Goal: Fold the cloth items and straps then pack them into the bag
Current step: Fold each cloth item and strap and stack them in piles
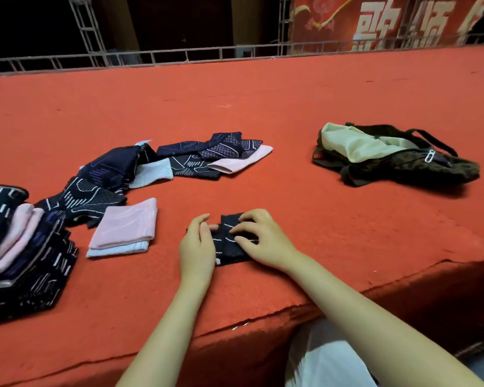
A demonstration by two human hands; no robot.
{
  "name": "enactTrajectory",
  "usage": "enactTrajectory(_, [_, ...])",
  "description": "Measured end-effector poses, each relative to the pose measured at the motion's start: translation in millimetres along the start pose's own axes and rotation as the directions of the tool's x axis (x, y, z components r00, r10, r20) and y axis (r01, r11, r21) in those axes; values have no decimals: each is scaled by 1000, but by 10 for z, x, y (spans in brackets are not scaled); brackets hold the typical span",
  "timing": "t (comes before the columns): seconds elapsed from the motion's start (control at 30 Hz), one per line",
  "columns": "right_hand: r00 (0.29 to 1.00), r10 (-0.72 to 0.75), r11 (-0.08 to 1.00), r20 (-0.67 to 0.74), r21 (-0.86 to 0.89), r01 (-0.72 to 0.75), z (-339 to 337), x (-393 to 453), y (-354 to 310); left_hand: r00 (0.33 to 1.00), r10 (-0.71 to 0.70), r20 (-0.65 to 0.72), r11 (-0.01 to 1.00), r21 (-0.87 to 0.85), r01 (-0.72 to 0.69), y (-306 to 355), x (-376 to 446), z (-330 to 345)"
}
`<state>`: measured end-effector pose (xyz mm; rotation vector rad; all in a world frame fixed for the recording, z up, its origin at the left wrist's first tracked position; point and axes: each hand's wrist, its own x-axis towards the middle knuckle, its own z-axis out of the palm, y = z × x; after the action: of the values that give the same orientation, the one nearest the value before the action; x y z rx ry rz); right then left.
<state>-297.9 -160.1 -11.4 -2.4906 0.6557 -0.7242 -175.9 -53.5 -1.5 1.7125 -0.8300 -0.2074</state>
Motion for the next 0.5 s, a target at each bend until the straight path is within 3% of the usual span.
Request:
enactTrajectory(0.07, [999, -37, 999, 12, -26, 38, 9, -20, -21, 998, 3, 58, 995, 100, -9, 35, -23, 25])
enactTrajectory(0.13, [999, 21, 995, -41, 94, -17, -25, -8, -24, 994, 33, 107, 966, 251, -60, 17, -37, 60])
enactTrajectory(0.23, [987, 128, 951, -98, 296, -94, -98, -9, -31, 995, 35, 96, 939, 338, -65, -9, -30, 84])
enactTrajectory(0.3, [982, 144, 923, -120, 375, -89, -122, -15, -31, 994, 7, 105, 944, 327, -41, -5, -14, 80])
enactTrajectory(0.43, [985, 110, 921, -129, 387, -52, -104, -12, -15, 985, -40, 170, 989, 147, 15, 14, 7, 36])
enactTrajectory(0.5, [987, 96, 928, -129, 369, -42, -82, 1, -1, 993, -17, 114, 998, 66, 9, 23, -27, 5])
